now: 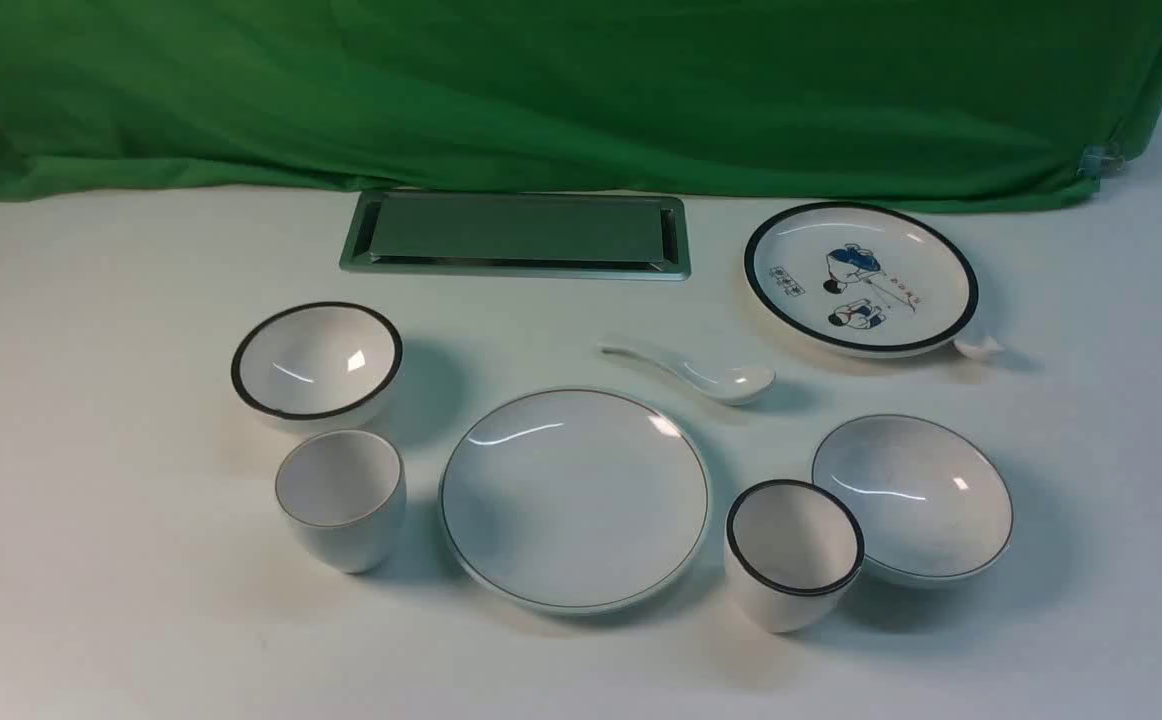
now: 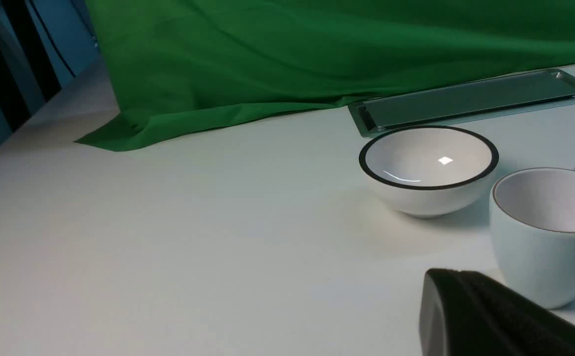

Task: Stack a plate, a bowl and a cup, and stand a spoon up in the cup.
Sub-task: Use the right arm to grab a blue rice bowl

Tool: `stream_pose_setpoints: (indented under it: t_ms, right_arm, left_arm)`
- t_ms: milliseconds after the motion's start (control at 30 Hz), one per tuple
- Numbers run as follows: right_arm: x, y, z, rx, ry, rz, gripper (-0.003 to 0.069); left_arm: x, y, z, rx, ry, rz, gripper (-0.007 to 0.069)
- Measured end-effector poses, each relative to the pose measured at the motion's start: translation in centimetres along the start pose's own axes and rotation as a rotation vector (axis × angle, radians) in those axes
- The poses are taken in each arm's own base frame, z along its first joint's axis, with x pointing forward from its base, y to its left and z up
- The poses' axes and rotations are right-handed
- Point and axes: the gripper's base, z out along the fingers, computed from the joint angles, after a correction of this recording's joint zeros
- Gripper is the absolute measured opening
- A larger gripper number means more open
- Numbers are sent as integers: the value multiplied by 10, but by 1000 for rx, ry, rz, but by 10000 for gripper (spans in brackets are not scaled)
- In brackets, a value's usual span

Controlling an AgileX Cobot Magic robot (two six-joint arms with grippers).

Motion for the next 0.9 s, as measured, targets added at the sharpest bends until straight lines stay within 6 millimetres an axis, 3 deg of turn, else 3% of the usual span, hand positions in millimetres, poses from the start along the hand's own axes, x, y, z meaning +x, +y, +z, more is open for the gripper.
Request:
stream_pose_setpoints:
  t_ms: [533, 733, 900]
  right_arm:
    - [0, 0, 0, 0, 0, 0, 286]
    - [0, 0, 0, 0, 0, 0, 286]
    - [-4, 1, 0, -7, -40, 47, 286]
  left_arm:
    - [0, 0, 0, -2, -5, 6, 12]
    - [-15, 2, -1, 8, -163, -365, 18]
    - [-38, 18, -10, -43, -490, -717, 21]
